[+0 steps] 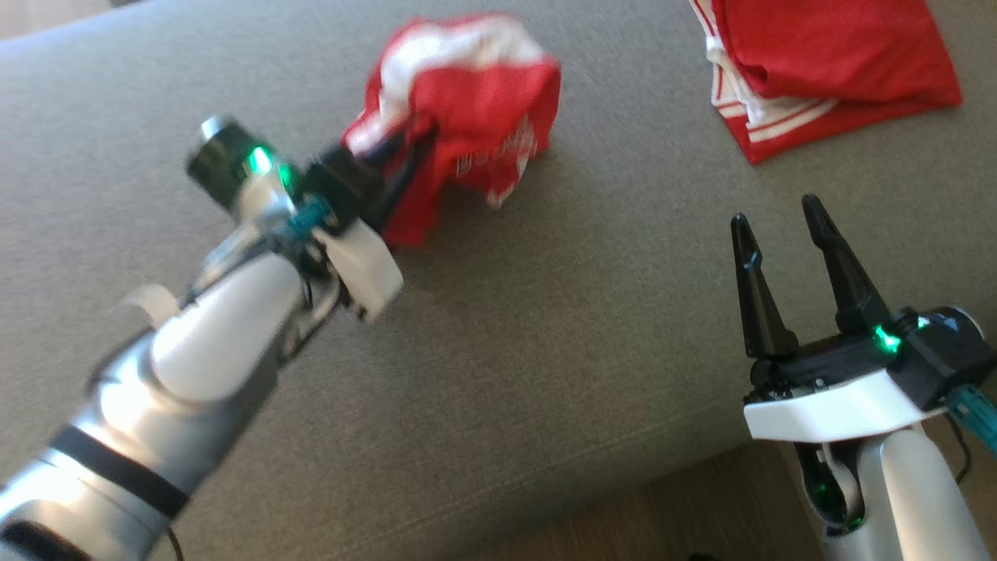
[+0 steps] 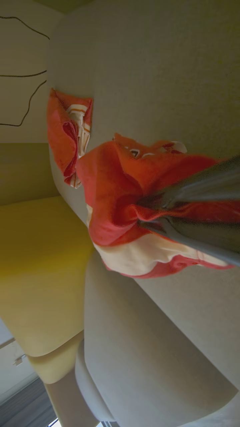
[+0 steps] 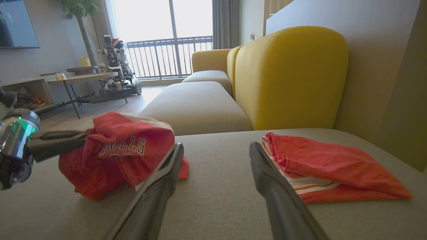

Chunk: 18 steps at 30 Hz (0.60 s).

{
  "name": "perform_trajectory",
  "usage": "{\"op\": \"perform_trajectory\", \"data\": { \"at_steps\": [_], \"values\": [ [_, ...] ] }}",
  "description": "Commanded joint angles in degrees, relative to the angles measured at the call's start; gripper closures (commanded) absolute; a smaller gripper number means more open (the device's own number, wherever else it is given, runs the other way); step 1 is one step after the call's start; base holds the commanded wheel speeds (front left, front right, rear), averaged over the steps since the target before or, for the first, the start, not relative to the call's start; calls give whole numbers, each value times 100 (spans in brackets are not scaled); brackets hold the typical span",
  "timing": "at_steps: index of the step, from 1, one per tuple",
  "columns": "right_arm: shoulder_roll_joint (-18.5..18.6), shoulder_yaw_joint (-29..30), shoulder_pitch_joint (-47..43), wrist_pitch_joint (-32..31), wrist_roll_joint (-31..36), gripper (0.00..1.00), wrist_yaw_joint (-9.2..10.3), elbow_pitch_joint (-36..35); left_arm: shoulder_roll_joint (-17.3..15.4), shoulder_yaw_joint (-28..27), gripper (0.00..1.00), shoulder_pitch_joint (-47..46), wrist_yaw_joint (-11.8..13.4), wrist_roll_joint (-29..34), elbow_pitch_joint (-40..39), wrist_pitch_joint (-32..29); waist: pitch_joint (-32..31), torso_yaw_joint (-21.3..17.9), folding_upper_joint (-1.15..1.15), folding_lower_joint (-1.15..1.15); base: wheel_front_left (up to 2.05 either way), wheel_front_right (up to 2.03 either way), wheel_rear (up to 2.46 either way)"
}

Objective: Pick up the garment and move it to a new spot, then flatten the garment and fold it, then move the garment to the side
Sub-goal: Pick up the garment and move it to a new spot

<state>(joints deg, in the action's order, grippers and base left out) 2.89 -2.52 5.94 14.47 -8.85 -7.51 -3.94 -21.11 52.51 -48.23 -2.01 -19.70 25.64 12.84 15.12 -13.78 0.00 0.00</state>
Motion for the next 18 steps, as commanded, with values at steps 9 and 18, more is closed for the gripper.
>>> {"op": "perform_trajectory", "data": {
  "at_steps": [9, 18],
  "values": [
    [-1, -203, 274, 52, -90, 0, 2, -208, 744, -132, 0, 330, -28, -105, 1141, 210, 189, -65, 0, 0, 0, 0, 0],
    [-2, -467, 91, 52, -109, 0, 2, 56, 1046, -1612, 0, 1801, 771, -399, -194, 215, -703, 736, 0, 0, 0, 0, 0]
  ]
}}
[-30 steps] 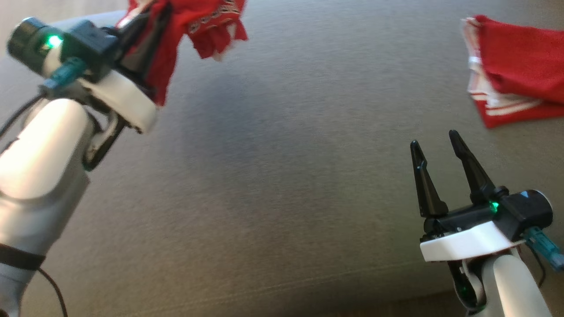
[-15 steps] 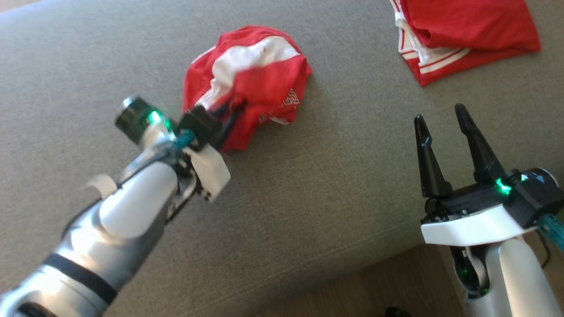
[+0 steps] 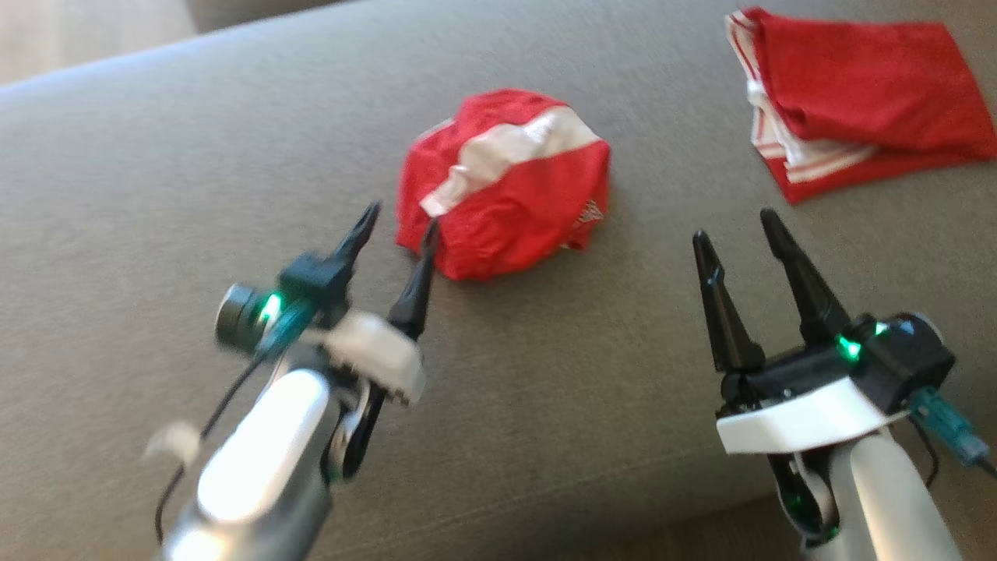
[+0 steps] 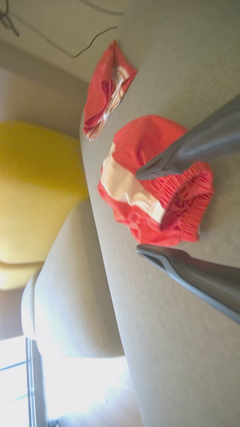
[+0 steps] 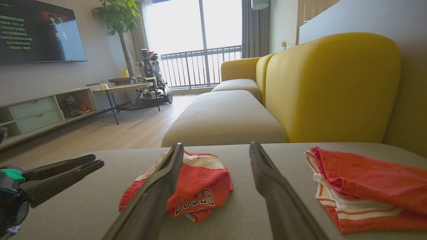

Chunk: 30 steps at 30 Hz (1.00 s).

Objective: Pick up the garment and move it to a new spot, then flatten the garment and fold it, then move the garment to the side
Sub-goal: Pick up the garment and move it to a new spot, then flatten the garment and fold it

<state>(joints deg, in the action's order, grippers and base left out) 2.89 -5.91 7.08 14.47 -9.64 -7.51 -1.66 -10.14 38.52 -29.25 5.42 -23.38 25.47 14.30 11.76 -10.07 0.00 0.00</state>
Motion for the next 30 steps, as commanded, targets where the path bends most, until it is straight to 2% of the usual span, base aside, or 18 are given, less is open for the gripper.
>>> {"op": "perform_trajectory", "data": {
  "at_steps": [1, 6, 10, 15, 20, 22, 30],
  "values": [
    [-2, -151, -55, 52, -31, 0, 2, -143, -43, -428, 0, 159, 147, -34, -415, 69, -460, 454, 0, 0, 0, 0, 0],
    [-2, -45, -304, 52, 31, 0, 2, 21, 112, -1360, 0, 1430, 533, 33, -1508, 69, -942, 929, 0, 0, 0, 0, 0],
    [-2, 119, -502, 52, 86, 0, 2, 79, 241, -1947, 0, 2291, 657, 270, -2262, 69, -1188, 1198, 0, 0, 0, 0, 0],
    [-2, 330, -810, 52, 236, 0, 2, 45, 404, -2438, 0, 3112, 716, 754, -2846, 69, -1421, 1424, 0, 0, 0, 0, 0],
    [-2, 482, -1212, 52, 260, 0, 2, 67, 544, -2712, 0, 3824, 587, 1174, -3351, 70, -1601, 1484, 0, 0, 0, 0, 0],
    [-2, 494, -1368, 52, 241, 0, 2, 103, 561, -2796, 0, 4154, 515, 1518, -3456, 70, -1655, 1465, 0, 0, 0, 0, 0],
    [-2, 504, -1511, 52, 171, 0, 2, 165, 654, -2977, 0, 4334, 360, 1699, -3425, 70, -1743, 1451, 0, 0, 0, 0, 0]
  ]
}}
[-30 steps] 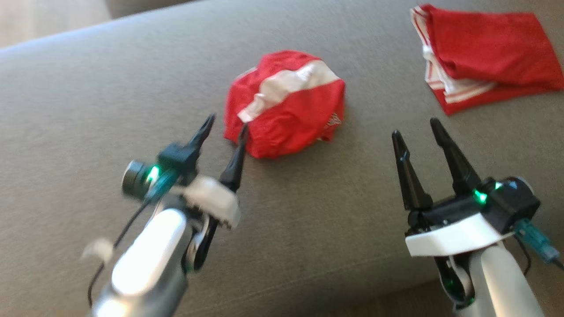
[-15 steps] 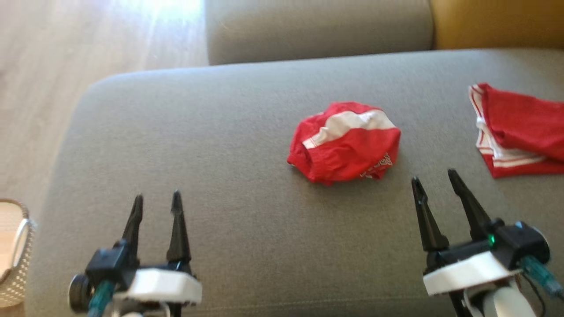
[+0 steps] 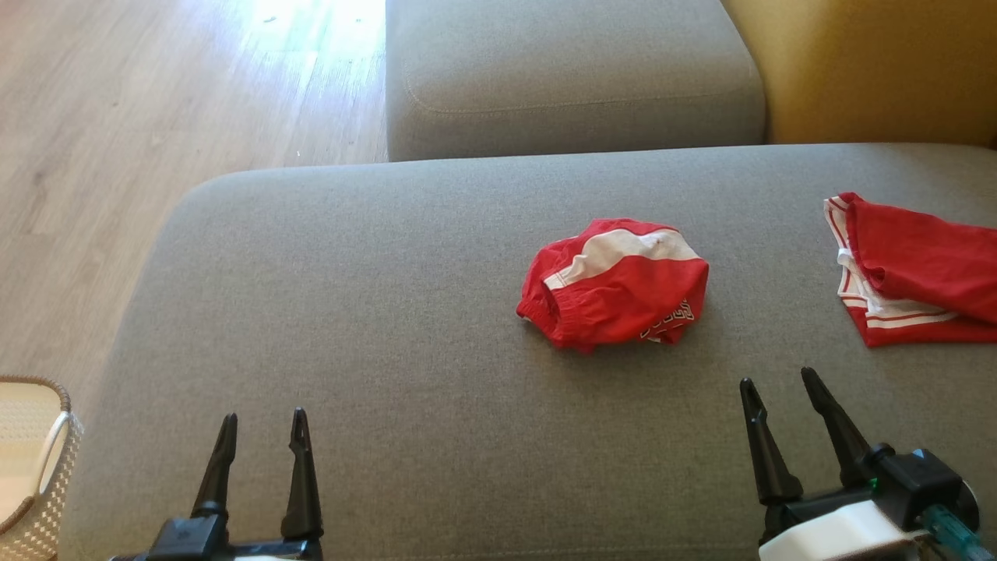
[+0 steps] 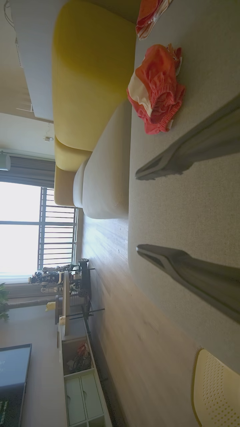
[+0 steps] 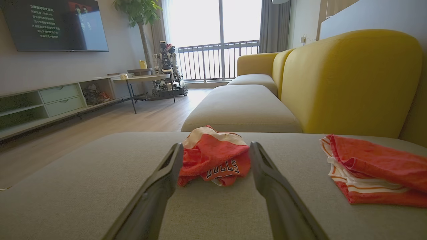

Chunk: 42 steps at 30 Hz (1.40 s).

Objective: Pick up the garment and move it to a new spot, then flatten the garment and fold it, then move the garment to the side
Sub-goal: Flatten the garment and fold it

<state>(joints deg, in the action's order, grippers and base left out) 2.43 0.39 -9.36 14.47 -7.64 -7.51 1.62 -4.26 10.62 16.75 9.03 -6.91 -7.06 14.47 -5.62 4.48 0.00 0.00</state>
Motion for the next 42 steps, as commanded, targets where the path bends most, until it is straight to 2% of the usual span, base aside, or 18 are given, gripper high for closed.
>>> {"op": "perform_trajectory", "data": {
  "at_steps": [1, 14, 35, 42],
  "values": [
    [44, -135, 128, 52, -30, 0, 2, -154, 75, -193, 0, -265, -17, 76, -164, 52, -16, -4, 0, 0, 0, 0, 0],
    [44, -155, 80, 52, -18, 0, 2, -117, 125, -213, 0, -226, -72, 291, -95, 52, -23, -11, 0, 0, 0, 0, 0],
    [44, -163, 138, 52, -11, 0, 2, -107, 137, -217, 0, -302, -84, 260, 97, 52, 119, -46, 0, 0, 0, 0, 0],
    [44, -262, 268, 52, 75, 0, 2, -153, 137, 33, 0, -1038, -384, 86, 751, 52, 385, -226, 0, 0, 0, 0, 0]
  ]
}}
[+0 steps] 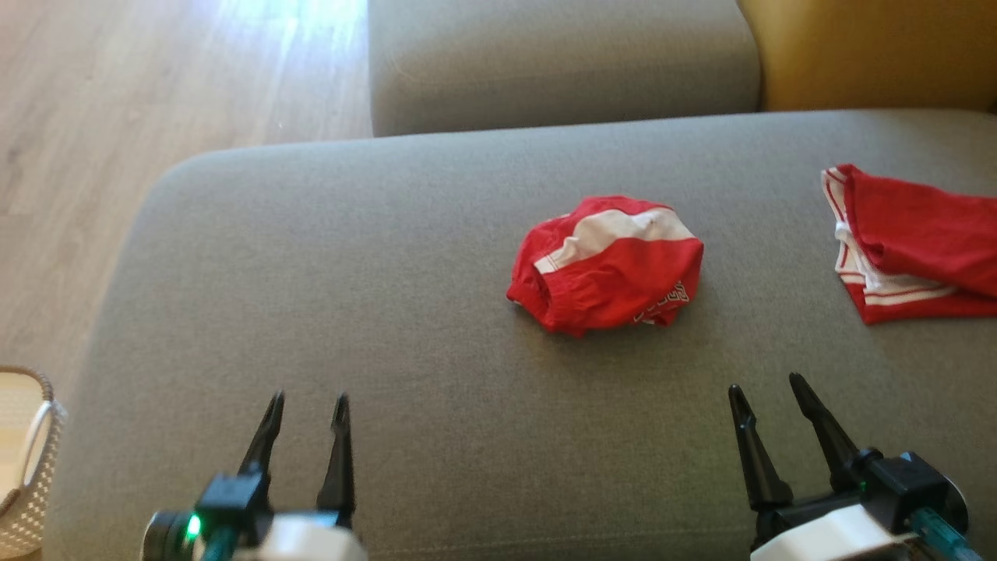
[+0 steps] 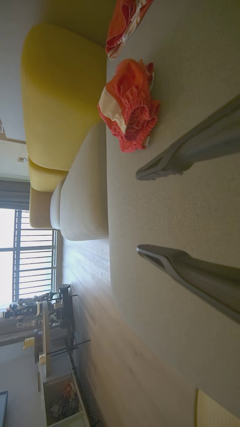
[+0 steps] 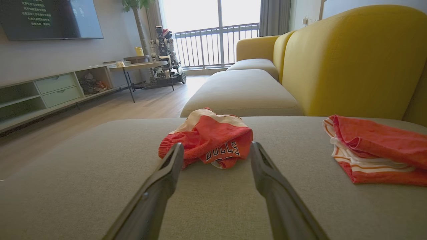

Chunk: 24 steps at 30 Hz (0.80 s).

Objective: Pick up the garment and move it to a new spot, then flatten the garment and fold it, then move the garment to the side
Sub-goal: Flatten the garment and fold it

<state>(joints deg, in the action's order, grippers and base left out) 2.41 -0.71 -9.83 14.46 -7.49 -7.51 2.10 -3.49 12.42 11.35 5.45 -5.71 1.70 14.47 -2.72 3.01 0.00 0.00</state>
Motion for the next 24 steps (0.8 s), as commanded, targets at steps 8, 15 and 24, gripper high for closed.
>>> {"op": "perform_trajectory", "data": {
  "at_steps": [8, 15, 24],
  "values": [
    [47, -175, 498, 54, 197, 0, 2, -302, 61, 313, 0, -1911, -559, -1184, 1144, -50, 646, -340, 0, 0, 0, 0, 0],
    [47, -152, 904, 54, 292, 0, 2, -473, 61, 1050, 0, -3642, -954, -3124, 1976, -1047, 1469, -419, 0, 0, 0, 0, 0],
    [47, -189, 1315, 54, 349, 0, 2, -582, 61, 1858, 0, -4970, -821, -5184, 2656, -2138, 2121, -541, 0, 0, 0, 0, 0]
  ]
}}
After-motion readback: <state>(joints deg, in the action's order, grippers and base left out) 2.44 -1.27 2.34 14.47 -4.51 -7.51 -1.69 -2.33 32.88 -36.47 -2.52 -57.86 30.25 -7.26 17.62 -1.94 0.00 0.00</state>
